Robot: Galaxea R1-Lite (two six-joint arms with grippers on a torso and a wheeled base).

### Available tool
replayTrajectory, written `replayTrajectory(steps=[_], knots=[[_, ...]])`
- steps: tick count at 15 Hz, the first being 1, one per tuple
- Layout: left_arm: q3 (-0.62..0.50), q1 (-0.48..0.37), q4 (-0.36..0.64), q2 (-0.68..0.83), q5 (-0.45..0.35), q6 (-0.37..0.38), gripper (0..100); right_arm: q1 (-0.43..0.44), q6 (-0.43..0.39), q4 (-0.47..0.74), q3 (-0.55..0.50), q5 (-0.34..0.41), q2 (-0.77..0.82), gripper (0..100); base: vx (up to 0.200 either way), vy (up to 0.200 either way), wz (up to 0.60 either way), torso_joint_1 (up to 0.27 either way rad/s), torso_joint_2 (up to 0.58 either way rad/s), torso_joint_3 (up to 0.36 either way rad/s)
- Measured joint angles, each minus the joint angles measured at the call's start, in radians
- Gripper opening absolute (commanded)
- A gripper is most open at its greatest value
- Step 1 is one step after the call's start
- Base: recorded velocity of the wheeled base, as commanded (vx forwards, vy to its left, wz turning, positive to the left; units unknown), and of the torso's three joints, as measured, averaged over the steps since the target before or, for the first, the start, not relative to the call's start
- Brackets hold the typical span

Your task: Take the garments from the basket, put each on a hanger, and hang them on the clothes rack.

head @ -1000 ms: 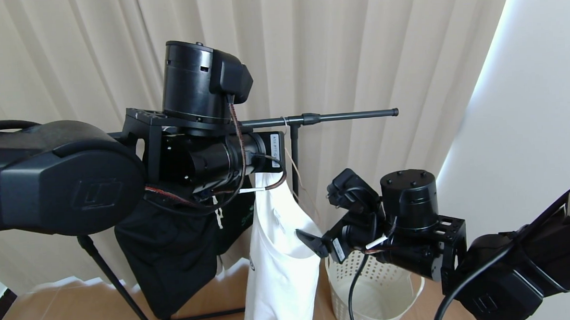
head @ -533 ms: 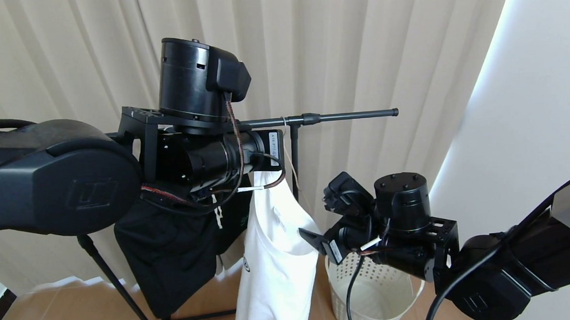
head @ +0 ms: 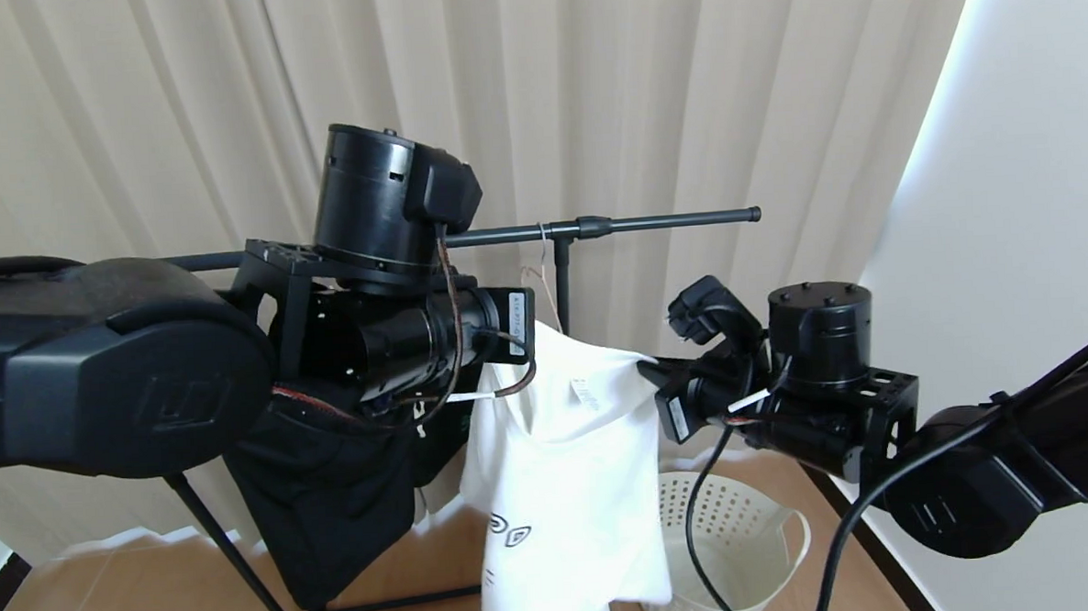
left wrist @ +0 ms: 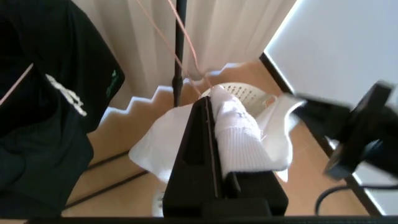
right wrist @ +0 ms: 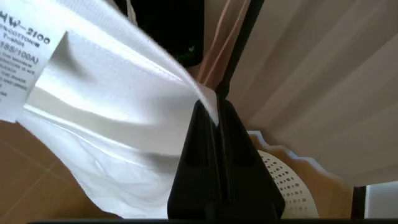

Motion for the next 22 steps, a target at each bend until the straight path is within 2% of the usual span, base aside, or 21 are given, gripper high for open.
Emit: replayTrajectory(steps=[4, 5, 9, 17, 22], knots=[[0.056, 0.005, 0.001, 0.035, 0.002, 0.002, 0, -0.063, -0.02, 0.002, -0.003, -0.001, -0.069, 0, 0.0, 0.0, 0.0, 0.0, 0.0, 0.0], [0.069, 0.002, -0.001, 0.044, 0.002, 0.003, 100, -0.068, -0.021, 0.002, -0.003, -0.001, -0.081, 0, 0.0, 0.0, 0.0, 0.0, 0.0, 0.0], [0.105, -0.013, -0.004, 0.071, 0.004, 0.005, 100, -0.09, -0.022, 0.003, -0.007, -0.001, -0.106, 0, 0.0, 0.0, 0.0, 0.0, 0.0, 0.0], [0.103, -0.013, -0.009, 0.078, 0.004, 0.003, 100, -0.139, -0.021, 0.003, -0.033, -0.001, -0.131, 0, 0.0, 0.0, 0.0, 0.0, 0.0, 0.0], [0.02, 0.013, -0.009, 0.134, 0.004, 0.01, 100, -0.142, -0.021, 0.002, -0.04, -0.001, -0.13, 0, 0.0, 0.0, 0.0, 0.0, 0.0, 0.0]])
